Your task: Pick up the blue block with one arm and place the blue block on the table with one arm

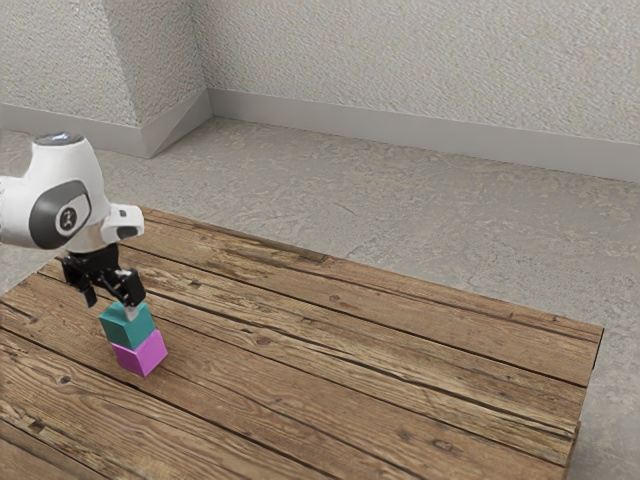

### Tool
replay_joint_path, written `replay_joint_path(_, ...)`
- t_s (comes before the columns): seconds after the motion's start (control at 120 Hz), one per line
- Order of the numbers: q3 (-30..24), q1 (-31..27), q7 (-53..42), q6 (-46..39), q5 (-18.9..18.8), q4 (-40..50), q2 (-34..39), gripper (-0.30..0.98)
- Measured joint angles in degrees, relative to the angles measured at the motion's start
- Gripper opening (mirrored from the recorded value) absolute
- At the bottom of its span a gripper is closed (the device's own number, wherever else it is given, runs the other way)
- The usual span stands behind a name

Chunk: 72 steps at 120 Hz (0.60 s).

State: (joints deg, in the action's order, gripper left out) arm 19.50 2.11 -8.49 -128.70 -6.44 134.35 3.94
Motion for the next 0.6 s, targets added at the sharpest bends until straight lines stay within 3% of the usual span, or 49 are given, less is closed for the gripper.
replay_joint_path(0.6,0.0,0.5,0.7,-3.6,1.4,0.2,-5.3,0.68)
